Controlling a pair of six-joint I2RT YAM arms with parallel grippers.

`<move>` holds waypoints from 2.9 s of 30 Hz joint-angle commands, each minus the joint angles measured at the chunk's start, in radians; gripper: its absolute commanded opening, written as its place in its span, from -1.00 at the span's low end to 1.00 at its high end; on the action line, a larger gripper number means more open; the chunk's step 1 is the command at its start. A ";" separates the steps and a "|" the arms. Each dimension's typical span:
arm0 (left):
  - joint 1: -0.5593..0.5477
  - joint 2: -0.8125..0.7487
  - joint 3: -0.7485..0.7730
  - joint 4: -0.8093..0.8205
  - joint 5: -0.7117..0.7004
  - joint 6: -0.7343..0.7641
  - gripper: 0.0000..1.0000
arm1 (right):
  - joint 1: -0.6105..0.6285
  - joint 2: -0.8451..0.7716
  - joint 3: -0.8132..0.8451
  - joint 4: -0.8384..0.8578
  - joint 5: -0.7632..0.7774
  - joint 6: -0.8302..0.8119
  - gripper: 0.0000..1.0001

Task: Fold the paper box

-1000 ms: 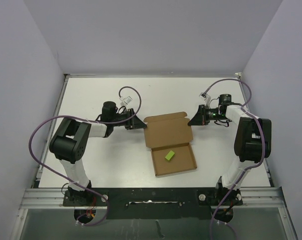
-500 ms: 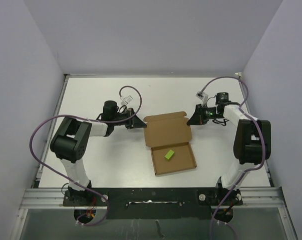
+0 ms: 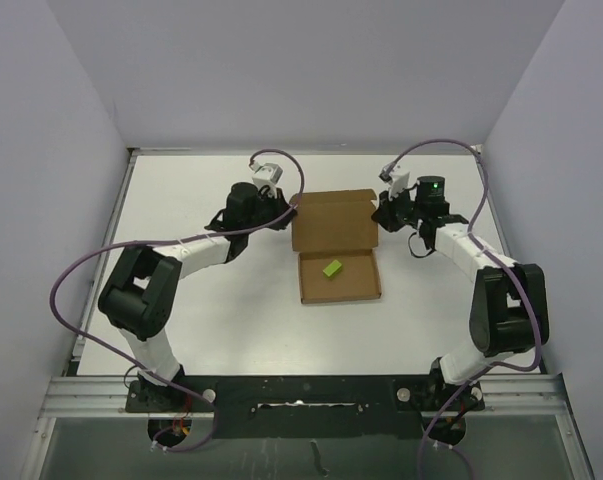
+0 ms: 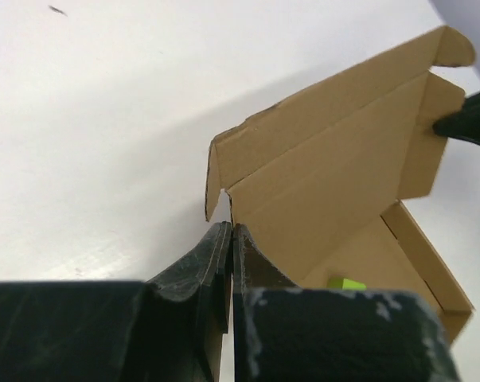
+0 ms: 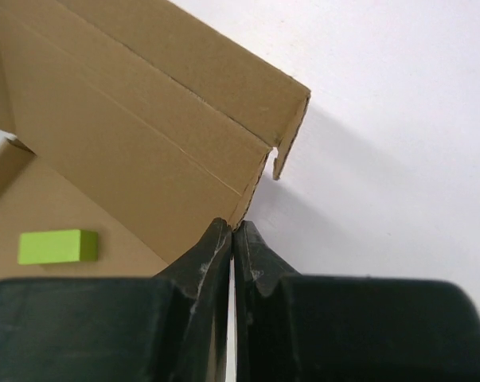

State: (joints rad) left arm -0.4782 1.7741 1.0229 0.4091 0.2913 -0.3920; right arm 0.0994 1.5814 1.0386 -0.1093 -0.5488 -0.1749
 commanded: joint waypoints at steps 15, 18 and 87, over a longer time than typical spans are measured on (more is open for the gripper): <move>-0.235 -0.005 0.044 0.259 -0.590 0.336 -1.00 | 0.243 0.012 -0.269 0.857 0.489 0.015 -1.00; -0.233 -0.001 0.038 0.308 -0.592 0.352 -1.00 | 0.243 0.025 -0.265 0.907 0.499 0.014 -1.00; -0.315 -0.028 -0.411 0.879 -0.551 0.494 -1.00 | -0.092 -0.285 0.102 -0.391 -0.320 -0.251 0.45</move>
State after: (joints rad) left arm -0.7841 1.7748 0.6270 1.2411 -0.2943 0.0685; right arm 0.0647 1.3033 1.0096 -0.3149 -0.6533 -0.3264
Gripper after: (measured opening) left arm 0.012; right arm 0.692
